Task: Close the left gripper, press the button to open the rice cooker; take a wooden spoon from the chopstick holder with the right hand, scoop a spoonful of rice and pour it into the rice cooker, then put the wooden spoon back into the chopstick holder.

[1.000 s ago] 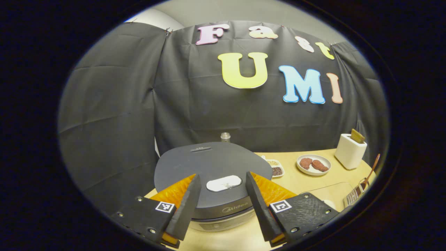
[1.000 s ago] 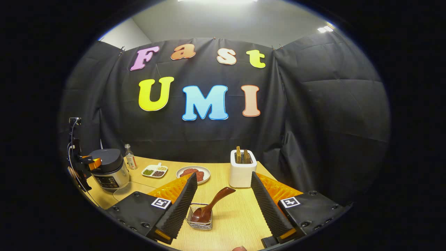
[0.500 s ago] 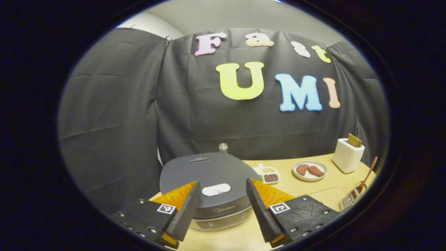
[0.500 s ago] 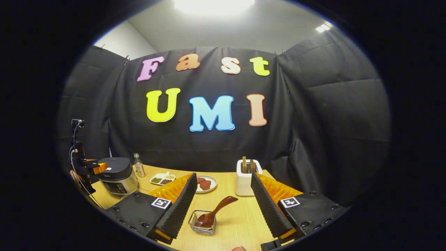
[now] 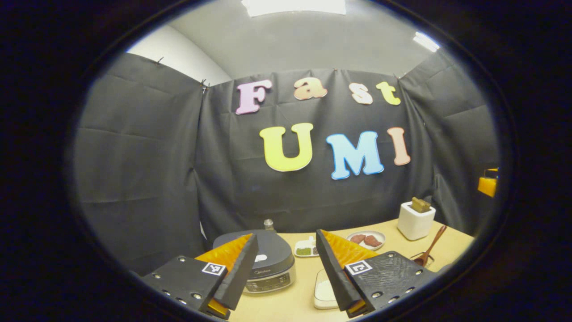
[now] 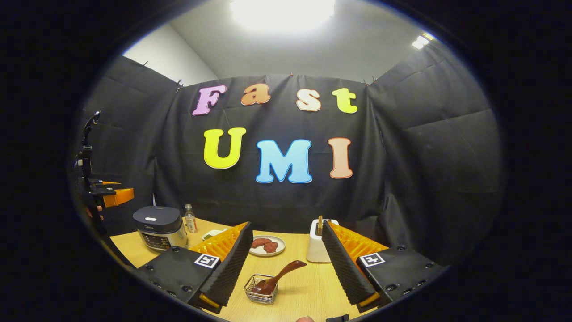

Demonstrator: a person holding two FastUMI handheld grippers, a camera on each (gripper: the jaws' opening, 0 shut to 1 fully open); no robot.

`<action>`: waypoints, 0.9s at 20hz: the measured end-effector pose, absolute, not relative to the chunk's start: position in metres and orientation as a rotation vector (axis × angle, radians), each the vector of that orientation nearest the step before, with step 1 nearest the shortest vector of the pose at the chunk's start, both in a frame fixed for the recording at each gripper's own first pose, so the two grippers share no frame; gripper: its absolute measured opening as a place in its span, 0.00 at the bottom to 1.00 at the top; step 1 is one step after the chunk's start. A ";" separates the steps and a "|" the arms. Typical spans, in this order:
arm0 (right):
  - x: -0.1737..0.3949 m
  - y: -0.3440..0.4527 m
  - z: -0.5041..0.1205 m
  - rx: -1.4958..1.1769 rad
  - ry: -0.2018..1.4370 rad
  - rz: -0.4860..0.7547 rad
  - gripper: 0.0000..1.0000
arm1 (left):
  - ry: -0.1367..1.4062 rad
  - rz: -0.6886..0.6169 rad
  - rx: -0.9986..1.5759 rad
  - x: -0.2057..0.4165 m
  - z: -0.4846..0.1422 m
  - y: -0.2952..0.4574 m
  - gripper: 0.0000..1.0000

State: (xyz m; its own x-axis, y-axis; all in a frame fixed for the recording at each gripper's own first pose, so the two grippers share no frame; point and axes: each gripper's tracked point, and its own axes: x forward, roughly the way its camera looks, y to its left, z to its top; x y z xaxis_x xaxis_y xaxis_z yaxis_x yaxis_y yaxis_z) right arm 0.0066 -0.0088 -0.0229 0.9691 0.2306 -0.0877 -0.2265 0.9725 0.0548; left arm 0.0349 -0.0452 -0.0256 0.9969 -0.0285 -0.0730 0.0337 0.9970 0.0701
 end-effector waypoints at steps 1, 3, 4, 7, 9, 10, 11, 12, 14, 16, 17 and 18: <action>0.002 -0.005 -0.021 0.049 0.091 0.228 0.98 | 0.066 -0.040 0.070 0.025 -0.019 -0.046 0.81; -0.007 0.003 -0.016 0.066 0.092 0.223 0.98 | 0.047 -0.058 0.055 0.005 -0.006 -0.044 0.82; -0.012 0.006 -0.012 0.074 0.088 0.216 0.98 | 0.032 -0.060 0.053 -0.004 0.000 -0.041 0.81; -0.029 0.011 -0.004 0.089 0.073 0.187 0.98 | 0.019 -0.059 0.062 -0.026 0.003 -0.025 0.81; -0.042 0.015 -0.001 0.081 0.066 0.174 0.98 | 0.024 -0.062 0.049 -0.040 0.003 -0.016 0.81; -0.048 0.016 0.000 0.076 0.066 0.170 0.98 | 0.028 -0.065 0.037 -0.044 0.002 -0.014 0.81; -0.053 0.018 0.001 0.075 0.066 0.164 0.98 | 0.031 -0.068 0.028 -0.049 0.003 -0.011 0.81; -0.057 0.019 0.003 0.077 0.063 0.162 0.98 | 0.033 -0.068 0.027 -0.053 0.003 -0.007 0.81; -0.064 0.021 0.006 0.077 0.060 0.157 0.98 | 0.025 -0.070 0.023 -0.060 0.007 -0.003 0.81; -0.070 0.023 0.005 0.075 0.063 0.156 0.98 | 0.016 -0.069 0.021 -0.065 0.009 0.000 0.82; -0.071 0.023 0.006 0.074 0.061 0.156 0.98 | 0.012 -0.069 0.024 -0.065 0.011 0.001 0.81; -0.073 0.023 0.008 0.073 0.059 0.153 0.98 | 0.011 -0.068 0.026 -0.065 0.010 0.003 0.81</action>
State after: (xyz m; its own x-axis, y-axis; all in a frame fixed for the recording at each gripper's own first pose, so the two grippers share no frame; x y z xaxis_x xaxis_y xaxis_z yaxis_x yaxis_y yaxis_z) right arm -0.0727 0.0229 0.0079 0.9865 0.1547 -0.0533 -0.1504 0.9856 0.0768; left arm -0.0651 0.0026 0.0104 0.9977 -0.0673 -0.0119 0.0676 0.9974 0.0257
